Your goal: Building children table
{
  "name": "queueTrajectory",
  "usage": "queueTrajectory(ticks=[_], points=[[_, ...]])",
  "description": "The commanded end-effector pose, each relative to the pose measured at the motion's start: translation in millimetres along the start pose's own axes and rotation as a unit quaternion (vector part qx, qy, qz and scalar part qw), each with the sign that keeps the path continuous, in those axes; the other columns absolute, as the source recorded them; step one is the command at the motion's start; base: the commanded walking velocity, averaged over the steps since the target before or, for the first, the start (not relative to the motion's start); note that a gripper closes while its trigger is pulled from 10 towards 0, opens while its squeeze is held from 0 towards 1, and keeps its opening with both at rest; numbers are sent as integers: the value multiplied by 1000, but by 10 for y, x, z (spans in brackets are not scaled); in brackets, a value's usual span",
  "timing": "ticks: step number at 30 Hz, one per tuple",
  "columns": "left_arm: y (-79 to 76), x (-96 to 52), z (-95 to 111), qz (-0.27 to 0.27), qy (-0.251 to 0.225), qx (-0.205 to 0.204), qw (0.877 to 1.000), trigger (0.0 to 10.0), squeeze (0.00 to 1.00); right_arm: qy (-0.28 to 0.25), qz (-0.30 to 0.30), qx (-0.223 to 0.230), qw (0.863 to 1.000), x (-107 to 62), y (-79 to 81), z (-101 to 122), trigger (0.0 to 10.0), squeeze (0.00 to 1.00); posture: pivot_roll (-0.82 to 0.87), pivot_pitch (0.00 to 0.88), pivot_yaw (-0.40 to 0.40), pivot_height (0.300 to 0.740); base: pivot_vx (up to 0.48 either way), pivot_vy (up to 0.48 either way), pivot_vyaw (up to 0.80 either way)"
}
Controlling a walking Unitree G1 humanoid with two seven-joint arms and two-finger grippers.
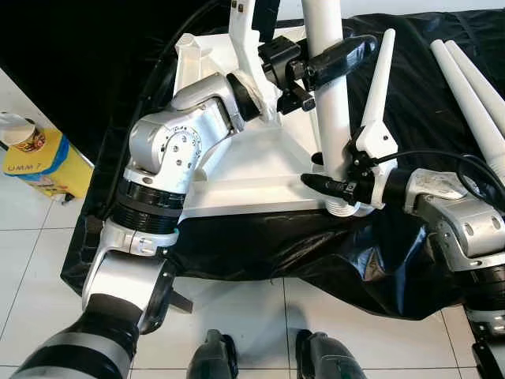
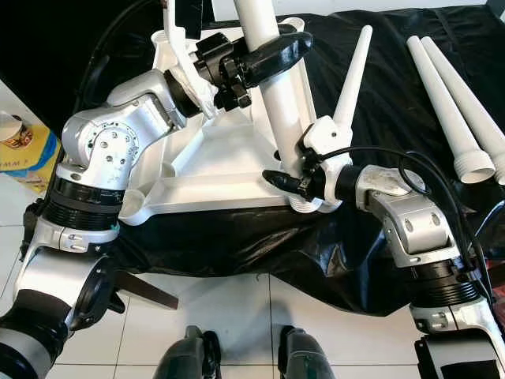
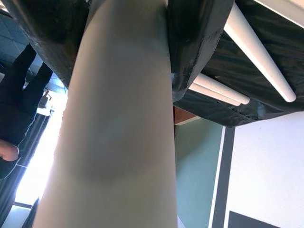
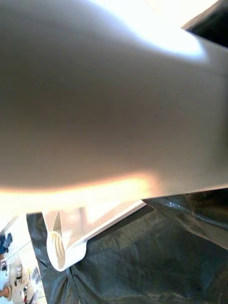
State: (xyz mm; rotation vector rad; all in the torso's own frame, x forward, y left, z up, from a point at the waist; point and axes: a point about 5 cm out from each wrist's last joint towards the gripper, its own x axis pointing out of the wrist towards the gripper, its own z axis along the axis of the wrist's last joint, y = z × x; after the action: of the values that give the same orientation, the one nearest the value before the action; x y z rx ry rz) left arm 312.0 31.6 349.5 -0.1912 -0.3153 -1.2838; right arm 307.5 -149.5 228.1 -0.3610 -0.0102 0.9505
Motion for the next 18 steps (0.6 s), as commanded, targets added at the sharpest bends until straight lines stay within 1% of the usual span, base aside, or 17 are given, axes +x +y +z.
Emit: queueTrajectory(ticks=[1,4,8,9,10,11,14,15,16,17,18], points=[[-162,-12,63,-156,2,9,988,0,0,-5,-3,-9,1000,-19,-29,37,10000,0,32,146,72,740,0,0,0],[-156,-4,100,-149,-4,11,989,0,0,-3,-29,7,1000,-8,-63,18,10000,0,34,132,73,740,0,0,0],[-149,0,108,-143,-2,16,990,0,0,-1,-44,19,999,8,-83,5,10000,0,39,122,73,740,0,0,0],[-150,12,111,-133,8,28,991,1255,0,-4,-59,29,998,23,-104,-1,10000,0,41,118,76,740,0,0,0],[-150,19,113,-126,15,36,991,1255,0,-7,-69,36,997,34,-118,-5,10000,0,41,118,76,740,0,0,0],[-156,31,127,-118,22,47,992,10000,0,-12,-81,43,996,45,-133,-2,10000,1000,44,115,76,740,0,0,0],[-159,46,148,-109,28,55,992,10000,0,-21,-92,50,994,56,-148,16,10000,1000,44,115,76,740,0,0,0],[-160,53,167,-101,30,66,992,10000,0,-28,-99,53,993,62,-155,32,10000,1000,45,111,76,740,0,0,0],[-137,70,188,-81,34,67,994,10000,0,-35,-107,54,992,70,-159,48,10000,1000,46,109,74,740,0,0,0],[-137,70,188,-81,34,67,994,10000,0,-35,-107,54,992,70,-159,48,10000,1000,46,109,74,740,0,0,0],[-113,80,210,-62,33,70,995,10000,0,-39,-119,52,991,77,-166,59,10000,1000,47,107,71,740,0,0,0]])
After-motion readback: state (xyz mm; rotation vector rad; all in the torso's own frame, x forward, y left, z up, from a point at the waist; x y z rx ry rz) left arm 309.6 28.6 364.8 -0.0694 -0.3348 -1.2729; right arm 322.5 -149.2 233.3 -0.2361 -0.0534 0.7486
